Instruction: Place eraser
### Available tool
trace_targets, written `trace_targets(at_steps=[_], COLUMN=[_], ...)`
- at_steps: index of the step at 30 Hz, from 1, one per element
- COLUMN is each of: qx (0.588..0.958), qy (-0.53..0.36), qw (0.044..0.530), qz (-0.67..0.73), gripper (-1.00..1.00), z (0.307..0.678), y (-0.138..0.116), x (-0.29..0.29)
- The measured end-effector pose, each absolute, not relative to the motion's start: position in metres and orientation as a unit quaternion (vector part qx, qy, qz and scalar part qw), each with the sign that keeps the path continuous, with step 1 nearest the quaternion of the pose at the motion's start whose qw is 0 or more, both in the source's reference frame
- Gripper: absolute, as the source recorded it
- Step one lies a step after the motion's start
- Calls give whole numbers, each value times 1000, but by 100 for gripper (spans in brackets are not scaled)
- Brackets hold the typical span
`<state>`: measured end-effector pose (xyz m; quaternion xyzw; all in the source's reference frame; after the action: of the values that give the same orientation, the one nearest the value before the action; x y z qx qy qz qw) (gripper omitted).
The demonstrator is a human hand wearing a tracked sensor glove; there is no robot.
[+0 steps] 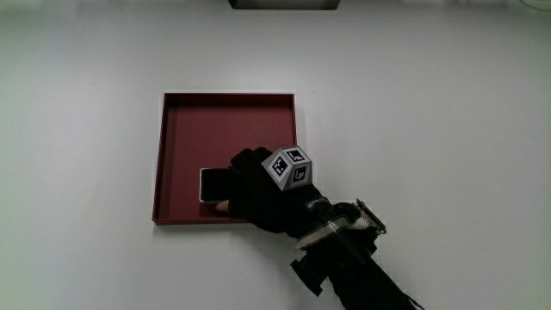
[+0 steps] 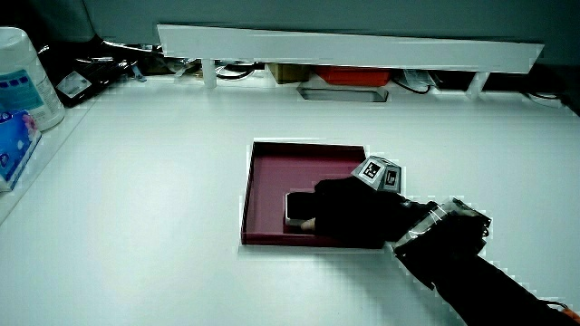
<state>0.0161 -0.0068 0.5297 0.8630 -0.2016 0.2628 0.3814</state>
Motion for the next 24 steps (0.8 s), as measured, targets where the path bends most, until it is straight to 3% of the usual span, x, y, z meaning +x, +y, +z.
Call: trace_targets(at_steps=[24], qx=[851], qy=[-179], qw=[390], qz=[302], gripper=[-69], z=[537], y=[-7], x=[29])
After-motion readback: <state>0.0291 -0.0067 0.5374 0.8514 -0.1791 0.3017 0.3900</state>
